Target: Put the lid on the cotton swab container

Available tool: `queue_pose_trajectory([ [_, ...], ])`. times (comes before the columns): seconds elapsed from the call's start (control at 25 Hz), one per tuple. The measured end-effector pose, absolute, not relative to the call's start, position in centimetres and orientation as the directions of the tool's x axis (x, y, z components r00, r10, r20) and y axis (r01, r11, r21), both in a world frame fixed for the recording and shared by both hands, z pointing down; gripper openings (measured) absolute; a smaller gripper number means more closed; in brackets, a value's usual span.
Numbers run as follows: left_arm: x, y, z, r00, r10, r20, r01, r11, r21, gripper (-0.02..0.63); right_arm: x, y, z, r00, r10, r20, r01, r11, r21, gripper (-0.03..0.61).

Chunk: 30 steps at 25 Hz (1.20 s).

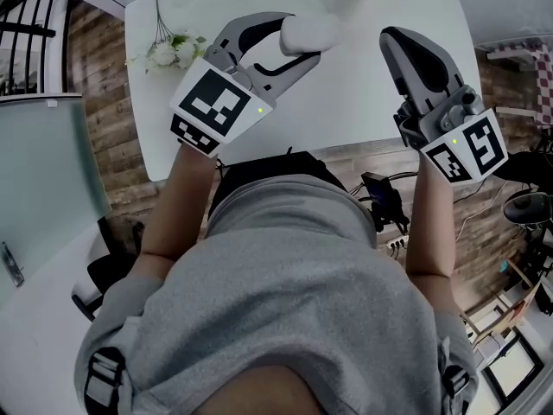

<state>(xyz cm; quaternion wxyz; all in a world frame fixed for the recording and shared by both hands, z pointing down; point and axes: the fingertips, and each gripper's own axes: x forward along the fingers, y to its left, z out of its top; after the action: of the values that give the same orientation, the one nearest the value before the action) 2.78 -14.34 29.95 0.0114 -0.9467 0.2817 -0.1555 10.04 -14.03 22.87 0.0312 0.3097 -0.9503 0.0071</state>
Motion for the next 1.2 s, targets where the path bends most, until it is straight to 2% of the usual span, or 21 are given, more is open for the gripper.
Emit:
queue_pose_trajectory([
  [0.48,-1.4,-16.6,29.5,0.686,-0.684,0.25,-0.677,-0.725,-0.127,0.238,13.8,-15.0,21.9,-0.71,-0.704,-0.016,-0.704,0.709,0.052,0.025],
  [0.88,-4.9,-18.0,31.2,0.613,-0.741,0.276,-0.742,-0.659,-0.123,0.238,16.8,-15.4,23.1,-0.648,-0.762,0.002,-0.761,0.647,0.055,0.025],
  [1.2,-4.9,-19.5,34.2,0.589,-0.74,0.325,-0.755,-0.647,-0.105,0.238,17.9,-16.1,25.2,-0.631,-0.775,0.041,-0.775,0.632,0.022,0.025],
])
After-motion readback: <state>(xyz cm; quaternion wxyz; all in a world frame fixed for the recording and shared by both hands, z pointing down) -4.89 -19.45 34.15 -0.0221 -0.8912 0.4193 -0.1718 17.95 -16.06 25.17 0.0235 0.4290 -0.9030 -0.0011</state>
